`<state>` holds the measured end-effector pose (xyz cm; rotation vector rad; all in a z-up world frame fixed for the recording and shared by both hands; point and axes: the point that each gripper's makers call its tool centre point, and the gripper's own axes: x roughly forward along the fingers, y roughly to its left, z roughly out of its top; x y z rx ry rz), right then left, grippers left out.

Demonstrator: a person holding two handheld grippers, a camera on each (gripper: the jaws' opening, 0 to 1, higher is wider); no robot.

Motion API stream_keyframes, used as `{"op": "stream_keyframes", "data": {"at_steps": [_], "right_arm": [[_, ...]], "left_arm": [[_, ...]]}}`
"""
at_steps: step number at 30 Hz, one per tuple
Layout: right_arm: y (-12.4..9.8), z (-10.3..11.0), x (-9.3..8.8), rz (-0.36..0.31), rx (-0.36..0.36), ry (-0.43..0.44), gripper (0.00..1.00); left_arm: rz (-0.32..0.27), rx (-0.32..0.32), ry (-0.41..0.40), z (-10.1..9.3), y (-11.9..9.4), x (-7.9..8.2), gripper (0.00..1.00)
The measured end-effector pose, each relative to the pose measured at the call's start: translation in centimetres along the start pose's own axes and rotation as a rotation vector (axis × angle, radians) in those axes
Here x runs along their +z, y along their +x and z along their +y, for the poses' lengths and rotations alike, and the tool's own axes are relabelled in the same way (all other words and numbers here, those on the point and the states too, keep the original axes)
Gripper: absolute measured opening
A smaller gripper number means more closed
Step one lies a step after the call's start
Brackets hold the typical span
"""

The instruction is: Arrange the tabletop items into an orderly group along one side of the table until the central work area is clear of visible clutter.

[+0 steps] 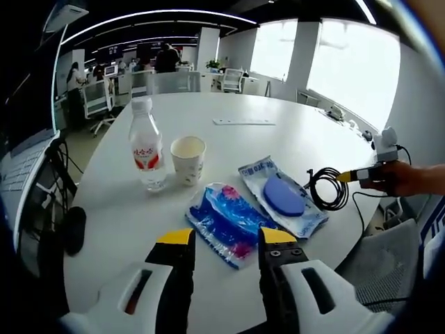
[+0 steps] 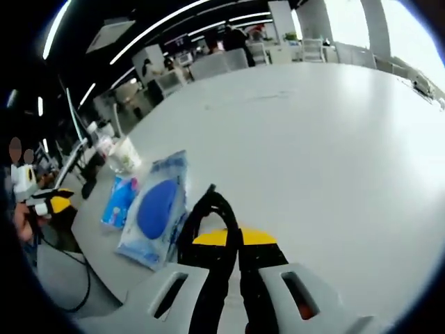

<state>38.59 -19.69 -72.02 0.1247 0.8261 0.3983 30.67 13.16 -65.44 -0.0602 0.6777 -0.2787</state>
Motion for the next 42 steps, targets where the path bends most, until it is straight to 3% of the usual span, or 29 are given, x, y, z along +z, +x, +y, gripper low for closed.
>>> {"op": "stream_keyframes", "data": {"at_steps": [7,12,20,42], "right_arm": [[0.5,-0.6,-1.4,0.052,-0.026,-0.07,0.01],[0.7,-0.8,-1.8,0.054,-0.037,-0.059,0.01],[0.6,-1.4,-2.6,0.087,-0.061,-0.111,0.04],[-1.4,-0.6,-3.6,0.106,-0.057,-0.237,0.31]], "left_arm": [[0.002,0.001,0.001,0.0,0.1,0.1,0.35],[0.004,0.002,0.003,0.0,0.2,0.2,0.36],[0.003,-0.002,0.005,-0.1,0.3,0.3,0.36],[0.032,-0.068,0.081,-2.2,1.3,0.2,0.46]]}}
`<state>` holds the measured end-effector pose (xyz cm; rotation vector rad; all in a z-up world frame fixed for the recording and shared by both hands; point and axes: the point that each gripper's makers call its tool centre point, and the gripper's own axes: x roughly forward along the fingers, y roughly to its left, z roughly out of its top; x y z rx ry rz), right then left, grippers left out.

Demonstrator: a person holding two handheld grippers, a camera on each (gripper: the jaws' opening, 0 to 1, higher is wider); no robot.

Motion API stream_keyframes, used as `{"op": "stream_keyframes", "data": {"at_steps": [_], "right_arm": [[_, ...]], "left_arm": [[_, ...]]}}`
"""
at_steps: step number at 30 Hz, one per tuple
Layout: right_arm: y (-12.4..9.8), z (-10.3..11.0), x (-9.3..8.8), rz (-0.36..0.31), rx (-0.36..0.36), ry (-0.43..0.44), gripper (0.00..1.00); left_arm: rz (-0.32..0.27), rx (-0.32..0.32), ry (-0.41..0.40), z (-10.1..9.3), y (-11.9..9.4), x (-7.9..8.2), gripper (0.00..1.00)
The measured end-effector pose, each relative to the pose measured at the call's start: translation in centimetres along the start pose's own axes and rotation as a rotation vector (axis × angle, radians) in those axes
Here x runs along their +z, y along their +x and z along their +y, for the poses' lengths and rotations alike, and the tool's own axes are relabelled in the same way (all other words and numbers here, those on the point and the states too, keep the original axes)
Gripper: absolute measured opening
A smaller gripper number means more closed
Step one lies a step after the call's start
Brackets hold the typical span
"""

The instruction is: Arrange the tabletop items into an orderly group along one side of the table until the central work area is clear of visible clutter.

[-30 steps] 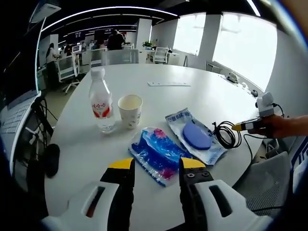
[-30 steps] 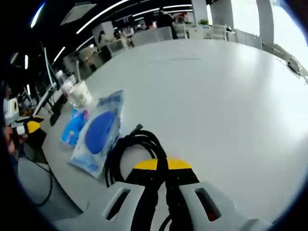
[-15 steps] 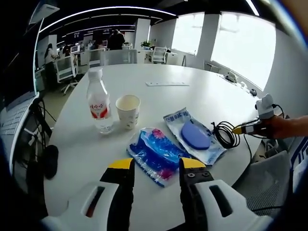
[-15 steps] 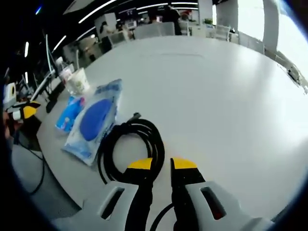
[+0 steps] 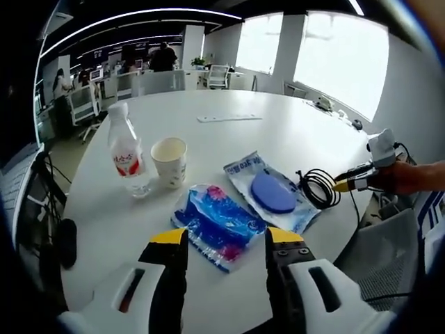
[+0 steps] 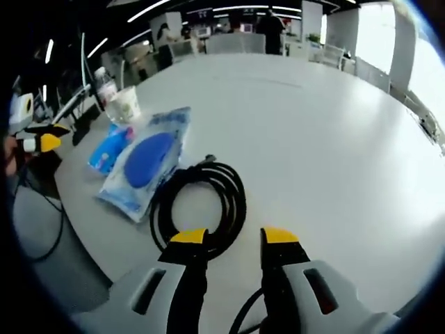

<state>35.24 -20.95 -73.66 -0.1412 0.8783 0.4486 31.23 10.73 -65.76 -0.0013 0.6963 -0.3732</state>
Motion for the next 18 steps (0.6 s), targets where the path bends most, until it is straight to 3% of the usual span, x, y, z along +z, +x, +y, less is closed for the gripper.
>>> {"op": "stream_keyframes", "data": {"at_steps": [7,18], "right_arm": [[-0.4,0.7,0.5,-0.011,0.012,-0.069,0.43],[-1.0,0.9,0.2,-0.025,0.021,-0.066,0.51]], "left_arm": [[0.001,-0.018,0.031,-0.7,0.1,0.1,0.52],[0.009,-0.052,0.096,-1.7,0.4,0.0,0.65]]}}
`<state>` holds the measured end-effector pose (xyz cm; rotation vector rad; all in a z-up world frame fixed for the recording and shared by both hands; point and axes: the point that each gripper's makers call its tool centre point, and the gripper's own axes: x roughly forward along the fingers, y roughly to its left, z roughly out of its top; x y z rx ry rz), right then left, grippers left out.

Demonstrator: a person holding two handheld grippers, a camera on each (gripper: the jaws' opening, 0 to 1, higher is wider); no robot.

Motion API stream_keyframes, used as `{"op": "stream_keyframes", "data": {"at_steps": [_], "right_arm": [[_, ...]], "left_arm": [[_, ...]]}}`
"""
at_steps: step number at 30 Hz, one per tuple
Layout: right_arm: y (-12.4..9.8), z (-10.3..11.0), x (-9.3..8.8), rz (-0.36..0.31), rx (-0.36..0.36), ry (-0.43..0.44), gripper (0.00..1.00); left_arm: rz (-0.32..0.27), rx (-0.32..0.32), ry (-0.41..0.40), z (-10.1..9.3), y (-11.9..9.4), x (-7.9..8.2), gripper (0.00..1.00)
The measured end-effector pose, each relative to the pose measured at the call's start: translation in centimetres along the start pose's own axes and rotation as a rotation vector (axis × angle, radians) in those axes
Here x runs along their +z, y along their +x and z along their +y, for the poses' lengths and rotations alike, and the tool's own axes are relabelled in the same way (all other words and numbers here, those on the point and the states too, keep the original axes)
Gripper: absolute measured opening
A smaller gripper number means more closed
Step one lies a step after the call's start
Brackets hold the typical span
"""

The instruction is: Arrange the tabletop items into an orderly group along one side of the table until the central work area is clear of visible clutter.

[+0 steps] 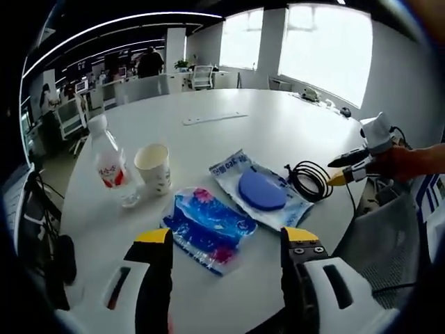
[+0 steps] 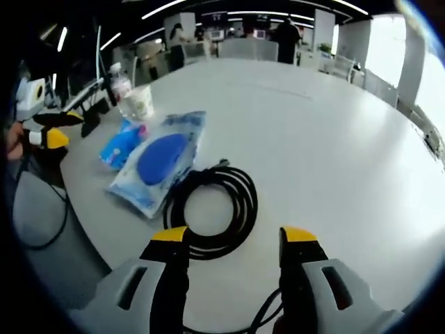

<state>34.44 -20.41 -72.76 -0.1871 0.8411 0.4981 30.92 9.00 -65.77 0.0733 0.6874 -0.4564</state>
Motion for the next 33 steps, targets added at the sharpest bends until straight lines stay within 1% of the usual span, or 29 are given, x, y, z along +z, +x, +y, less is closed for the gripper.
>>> {"op": "stream_keyframes", "data": {"at_steps": [6,8,10,14,18,21,22,24,27,29,33], "right_arm": [[-0.6,0.4,-0.3,-0.009,0.009,0.01,0.52],[-0.9,0.6,-0.3,-0.013,0.011,0.02,0.53],[-1.2,1.1,-0.2,-0.021,0.015,0.026,0.53],[-1.5,2.2,0.0,-0.028,0.032,0.017,0.53],[-2.0,2.8,0.1,-0.03,0.026,-0.001,0.54],[-2.6,2.5,0.7,-0.046,-0.007,-0.032,0.53],[-2.9,2.5,0.9,-0.056,-0.009,-0.027,0.53],[-3.3,2.6,1.3,-0.073,-0.004,-0.014,0.53],[-3.7,3.3,1.5,-0.074,0.006,-0.043,0.52],[-3.8,3.5,1.6,-0.076,0.013,-0.045,0.52],[-3.5,3.6,1.4,-0.074,0.022,-0.037,0.52]], "left_arm": [[0.012,-0.019,0.023,-0.5,0.0,-0.2,0.69],[0.019,-0.028,0.041,-0.7,0.2,-0.3,0.72],[0.025,-0.039,0.057,-1.0,0.3,-0.2,0.74],[0.03,-0.051,0.078,-1.1,0.8,0.3,0.74],[0.025,-0.069,0.097,-1.3,1.5,1.2,0.74],[0.029,-0.085,0.126,-1.5,2.1,1.8,0.73],[0.027,-0.095,0.135,-1.7,2.4,2.2,0.73],[0.028,-0.103,0.151,-1.7,2.9,2.7,0.72],[0.027,-0.121,0.168,-1.9,3.7,3.6,0.72],[0.03,-0.131,0.18,-2.1,4.4,4.0,0.71],[0.029,-0.154,0.174,-2.8,5.5,4.7,0.7]]}}
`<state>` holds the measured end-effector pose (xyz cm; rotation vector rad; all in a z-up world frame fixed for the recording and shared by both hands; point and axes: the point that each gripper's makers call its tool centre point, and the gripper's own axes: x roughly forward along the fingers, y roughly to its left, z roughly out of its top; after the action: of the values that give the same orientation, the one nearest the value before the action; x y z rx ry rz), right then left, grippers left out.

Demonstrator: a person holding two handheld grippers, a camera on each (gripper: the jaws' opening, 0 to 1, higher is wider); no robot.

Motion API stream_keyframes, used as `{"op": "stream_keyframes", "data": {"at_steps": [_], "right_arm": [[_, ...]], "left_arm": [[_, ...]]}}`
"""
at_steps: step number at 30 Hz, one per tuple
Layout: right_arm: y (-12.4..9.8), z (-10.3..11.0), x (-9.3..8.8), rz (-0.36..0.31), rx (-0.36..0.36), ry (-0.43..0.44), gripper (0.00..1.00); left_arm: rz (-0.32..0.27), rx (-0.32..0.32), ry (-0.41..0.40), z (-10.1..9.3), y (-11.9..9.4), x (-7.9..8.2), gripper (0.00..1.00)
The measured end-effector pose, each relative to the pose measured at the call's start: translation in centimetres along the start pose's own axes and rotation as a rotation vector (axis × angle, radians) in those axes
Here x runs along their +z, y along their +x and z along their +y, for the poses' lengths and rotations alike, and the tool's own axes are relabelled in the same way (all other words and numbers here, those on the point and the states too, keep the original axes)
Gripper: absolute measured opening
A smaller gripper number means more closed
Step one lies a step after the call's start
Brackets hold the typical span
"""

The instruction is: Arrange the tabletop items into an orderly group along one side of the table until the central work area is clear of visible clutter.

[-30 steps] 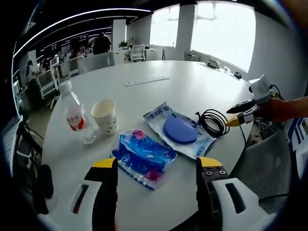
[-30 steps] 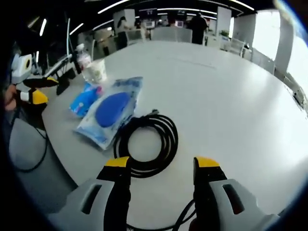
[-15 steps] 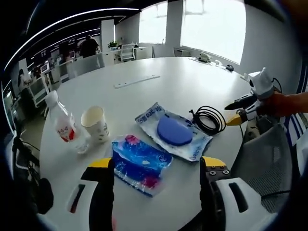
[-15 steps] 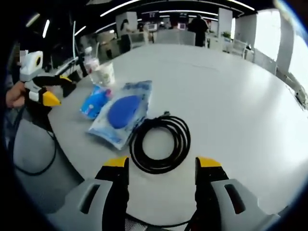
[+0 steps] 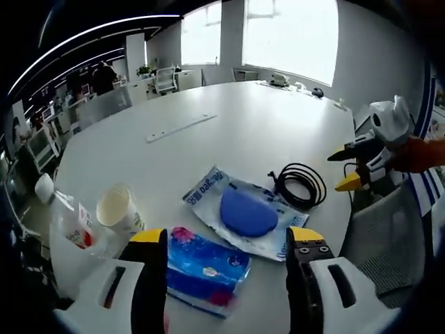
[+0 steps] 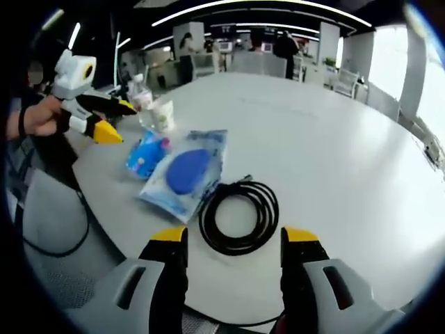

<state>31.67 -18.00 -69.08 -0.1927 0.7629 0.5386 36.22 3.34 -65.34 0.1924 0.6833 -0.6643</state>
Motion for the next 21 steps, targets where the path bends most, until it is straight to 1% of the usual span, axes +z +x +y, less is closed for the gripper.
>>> {"op": "stream_keyframes", "data": {"at_steps": [5,8,14,21], "right_arm": [[0.4,-0.1,0.0,0.006,0.013,0.008,0.51],[0.5,0.2,0.1,0.005,0.027,0.003,0.51],[0.9,1.6,0.0,0.013,0.062,0.013,0.49],[1.6,4.7,-0.6,0.035,0.124,0.053,0.47]], "left_arm": [[0.015,-0.025,0.015,-1.3,1.1,-0.2,0.69],[0.021,-0.033,0.013,-1.3,1.8,-0.1,0.69],[0.023,-0.042,0.027,-0.3,3.5,1.3,0.68],[0.036,-0.056,0.068,1.1,5.9,2.3,0.65]]}}
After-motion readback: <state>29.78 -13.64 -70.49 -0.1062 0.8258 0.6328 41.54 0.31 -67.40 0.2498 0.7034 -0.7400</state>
